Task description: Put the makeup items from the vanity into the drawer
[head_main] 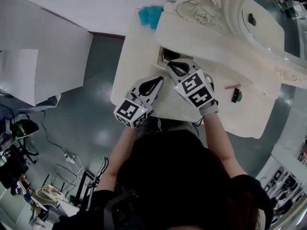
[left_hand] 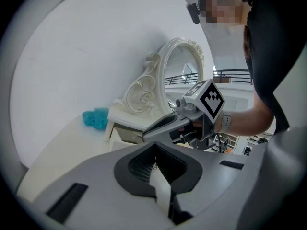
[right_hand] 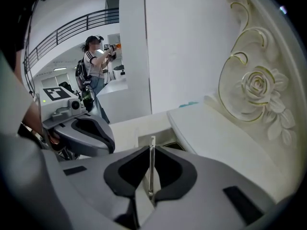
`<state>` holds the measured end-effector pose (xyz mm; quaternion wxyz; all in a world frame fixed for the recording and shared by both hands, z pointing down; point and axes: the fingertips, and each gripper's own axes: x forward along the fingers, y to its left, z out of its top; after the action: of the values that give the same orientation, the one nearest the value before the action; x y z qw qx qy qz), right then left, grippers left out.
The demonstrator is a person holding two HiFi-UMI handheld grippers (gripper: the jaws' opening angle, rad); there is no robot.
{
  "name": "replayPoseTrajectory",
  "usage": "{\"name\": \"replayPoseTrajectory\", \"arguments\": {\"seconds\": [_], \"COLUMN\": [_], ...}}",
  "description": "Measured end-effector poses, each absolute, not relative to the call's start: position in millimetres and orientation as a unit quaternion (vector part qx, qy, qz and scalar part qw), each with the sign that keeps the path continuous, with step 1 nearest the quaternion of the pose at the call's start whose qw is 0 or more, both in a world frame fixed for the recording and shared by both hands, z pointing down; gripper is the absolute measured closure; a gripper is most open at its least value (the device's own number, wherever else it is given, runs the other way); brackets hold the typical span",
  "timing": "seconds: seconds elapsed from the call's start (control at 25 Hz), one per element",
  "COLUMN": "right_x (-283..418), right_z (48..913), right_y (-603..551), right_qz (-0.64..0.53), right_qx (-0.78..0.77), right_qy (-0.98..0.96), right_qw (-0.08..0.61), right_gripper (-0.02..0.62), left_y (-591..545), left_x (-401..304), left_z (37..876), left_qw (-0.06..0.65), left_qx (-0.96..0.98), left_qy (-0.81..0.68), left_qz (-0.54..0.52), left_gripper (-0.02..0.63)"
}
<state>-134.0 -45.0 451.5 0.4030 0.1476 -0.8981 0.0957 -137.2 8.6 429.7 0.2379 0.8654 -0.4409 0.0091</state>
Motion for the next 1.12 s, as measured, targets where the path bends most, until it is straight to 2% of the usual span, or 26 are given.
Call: {"name": "replayPoseTrajectory", "arguments": {"seconds": [0.16,0.36,0.72,0.96,1.12], "right_x": [-134.8,-138.0,-139.1,-131.6,-125.0], "right_z": [451.3,452.6,451.3,448.1,439.7], "right_y": [-44.0,-48.5,-46.4,-43.3,-39.8], "right_qz": [0.107,0.044,0.043,0.052,0.088], "right_qx": [0.134,0.124,0.123,0.136,0.158], "right_qy": [-0.898,-0.893,-0.892,-0.895,-0.907], "right_qw": [0.406,0.43,0.433,0.42,0.382], "right_gripper": [0.549,0.549,0.549,0.551,0.561], "left_y": [10.3,10.8,11.7,10.9,10.0], "left_x": [-144.5,-148.0,-149.1,-143.9,-135.9], "left_z": [430.0,430.5,429.5,429.3,429.0], "left_qw": [0.239,0.241,0.241,0.242,0.241], "left_qx": [0.861,0.859,0.86,0.864,0.87], "left_qy": [-0.449,-0.452,-0.45,-0.442,-0.43], "left_qz": [0.005,0.003,0.002,0.007,0.013], "left_gripper": [0.594,0.594,0.594,0.594,0.594]}}
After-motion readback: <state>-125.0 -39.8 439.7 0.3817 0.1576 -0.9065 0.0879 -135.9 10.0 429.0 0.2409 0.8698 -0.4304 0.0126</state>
